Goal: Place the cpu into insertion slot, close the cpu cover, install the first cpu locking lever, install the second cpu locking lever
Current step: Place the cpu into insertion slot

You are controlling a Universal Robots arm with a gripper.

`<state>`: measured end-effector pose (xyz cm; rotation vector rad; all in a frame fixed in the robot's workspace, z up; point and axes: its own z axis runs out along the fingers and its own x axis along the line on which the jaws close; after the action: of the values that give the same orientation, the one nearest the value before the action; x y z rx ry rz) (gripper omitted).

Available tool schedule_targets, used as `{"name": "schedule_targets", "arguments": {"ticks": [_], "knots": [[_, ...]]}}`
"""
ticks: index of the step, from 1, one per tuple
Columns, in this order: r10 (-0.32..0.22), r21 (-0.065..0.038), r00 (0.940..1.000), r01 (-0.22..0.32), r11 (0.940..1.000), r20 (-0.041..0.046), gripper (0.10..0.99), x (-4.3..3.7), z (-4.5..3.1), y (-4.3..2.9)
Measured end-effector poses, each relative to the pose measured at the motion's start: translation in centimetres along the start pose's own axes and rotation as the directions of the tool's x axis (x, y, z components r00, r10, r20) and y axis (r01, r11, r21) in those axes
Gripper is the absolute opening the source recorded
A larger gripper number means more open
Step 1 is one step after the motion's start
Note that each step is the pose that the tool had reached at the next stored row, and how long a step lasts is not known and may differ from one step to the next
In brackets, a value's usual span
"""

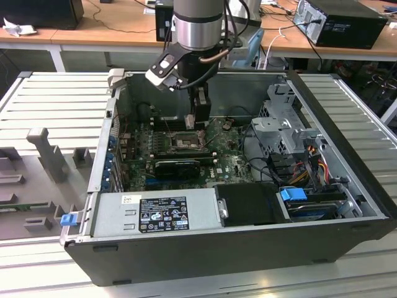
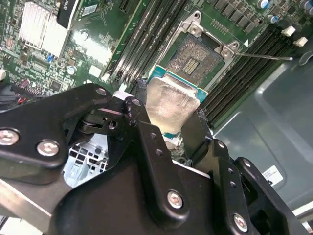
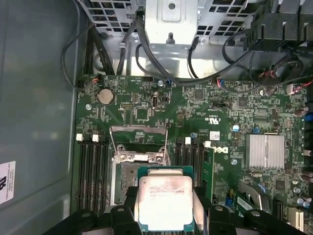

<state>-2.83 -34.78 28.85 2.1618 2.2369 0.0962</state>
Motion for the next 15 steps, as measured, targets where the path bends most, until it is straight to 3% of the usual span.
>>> {"name": "schedule_targets", "arguments": {"ticks": [7,15], "knots": [[0.068,0.002,0.9977,-0.068,0.9977,0.0042,0.529,-0.01,1.05,-0.07],[0.068,0.002,0.9977,-0.068,0.9977,0.0059,0.529,-0.03,2.52,-0.29]]}}
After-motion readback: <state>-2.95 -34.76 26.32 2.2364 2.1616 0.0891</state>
